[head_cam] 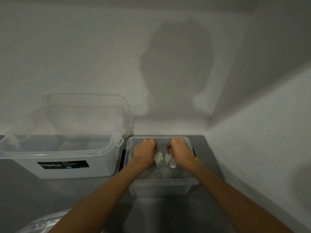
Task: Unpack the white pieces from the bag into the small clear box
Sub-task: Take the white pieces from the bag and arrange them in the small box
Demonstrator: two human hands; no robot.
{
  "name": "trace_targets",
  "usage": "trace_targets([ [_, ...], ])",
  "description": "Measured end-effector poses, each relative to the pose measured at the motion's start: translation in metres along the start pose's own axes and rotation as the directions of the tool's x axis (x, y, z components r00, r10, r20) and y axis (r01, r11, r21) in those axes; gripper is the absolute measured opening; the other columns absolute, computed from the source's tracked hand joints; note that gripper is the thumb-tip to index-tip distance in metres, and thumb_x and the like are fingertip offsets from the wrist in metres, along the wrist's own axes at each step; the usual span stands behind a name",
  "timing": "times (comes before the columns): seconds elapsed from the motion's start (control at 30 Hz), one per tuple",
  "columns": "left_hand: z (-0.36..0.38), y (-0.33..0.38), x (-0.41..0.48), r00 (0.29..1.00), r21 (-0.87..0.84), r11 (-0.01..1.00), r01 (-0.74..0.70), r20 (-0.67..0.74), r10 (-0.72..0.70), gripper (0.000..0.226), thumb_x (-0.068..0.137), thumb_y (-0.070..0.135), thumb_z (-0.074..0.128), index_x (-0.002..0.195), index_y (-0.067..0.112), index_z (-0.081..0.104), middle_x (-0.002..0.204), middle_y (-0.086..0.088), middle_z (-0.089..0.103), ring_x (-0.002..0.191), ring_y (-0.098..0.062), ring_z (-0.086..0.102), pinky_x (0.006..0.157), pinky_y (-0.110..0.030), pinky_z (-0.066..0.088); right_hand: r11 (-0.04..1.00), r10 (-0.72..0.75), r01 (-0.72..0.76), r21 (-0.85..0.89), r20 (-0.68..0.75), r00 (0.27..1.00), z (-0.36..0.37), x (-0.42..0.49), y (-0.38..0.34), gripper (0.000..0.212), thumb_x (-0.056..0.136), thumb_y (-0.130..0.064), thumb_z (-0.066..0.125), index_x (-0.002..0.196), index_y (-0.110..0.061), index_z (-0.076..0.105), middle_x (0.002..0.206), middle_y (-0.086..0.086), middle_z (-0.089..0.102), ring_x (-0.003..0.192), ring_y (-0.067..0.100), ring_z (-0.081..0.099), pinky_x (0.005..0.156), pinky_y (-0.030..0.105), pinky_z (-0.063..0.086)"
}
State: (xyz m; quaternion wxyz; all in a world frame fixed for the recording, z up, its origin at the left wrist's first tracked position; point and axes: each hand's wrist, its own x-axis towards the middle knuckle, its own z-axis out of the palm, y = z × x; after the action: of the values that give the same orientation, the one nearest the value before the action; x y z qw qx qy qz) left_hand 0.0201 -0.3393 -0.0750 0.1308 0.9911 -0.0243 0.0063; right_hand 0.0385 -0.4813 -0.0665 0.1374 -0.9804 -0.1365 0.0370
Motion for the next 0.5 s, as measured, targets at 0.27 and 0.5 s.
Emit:
trace_targets([
  [0.27,-0.049,0.015,-0.039,0.863,-0.789,0.430,0.439,0.503,0.043,0.047,0.090,0.045,0.058,0.107,0.002,0.064,0.087,-0.011,0.071,0.071,-0.016,0.069,0.061,-0.023,0.057,0.732,0.231,0.057,0.679,-0.325,0.917,-0.050,-0.030,-0.005,0.004,0.079,-0.010,0.075,0.083,-0.008,0.077,0.072,-0.005,0.070,0.066,-0.005,0.062,0.064,-0.001,0.043],
  [0.5,-0.059,0.031,-0.042,0.925,-0.904,0.216,0.369,0.380,0.009,0.012,0.089,0.011,0.065,0.099,0.004,0.062,0.079,-0.009,0.070,0.061,-0.010,0.066,0.059,-0.020,0.054,0.534,0.343,0.062,0.843,-0.284,0.896,-0.057,-0.047,-0.002,0.008,0.082,-0.015,0.074,0.087,-0.010,0.076,0.074,-0.006,0.071,0.065,-0.003,0.065,0.064,0.006,0.049],
])
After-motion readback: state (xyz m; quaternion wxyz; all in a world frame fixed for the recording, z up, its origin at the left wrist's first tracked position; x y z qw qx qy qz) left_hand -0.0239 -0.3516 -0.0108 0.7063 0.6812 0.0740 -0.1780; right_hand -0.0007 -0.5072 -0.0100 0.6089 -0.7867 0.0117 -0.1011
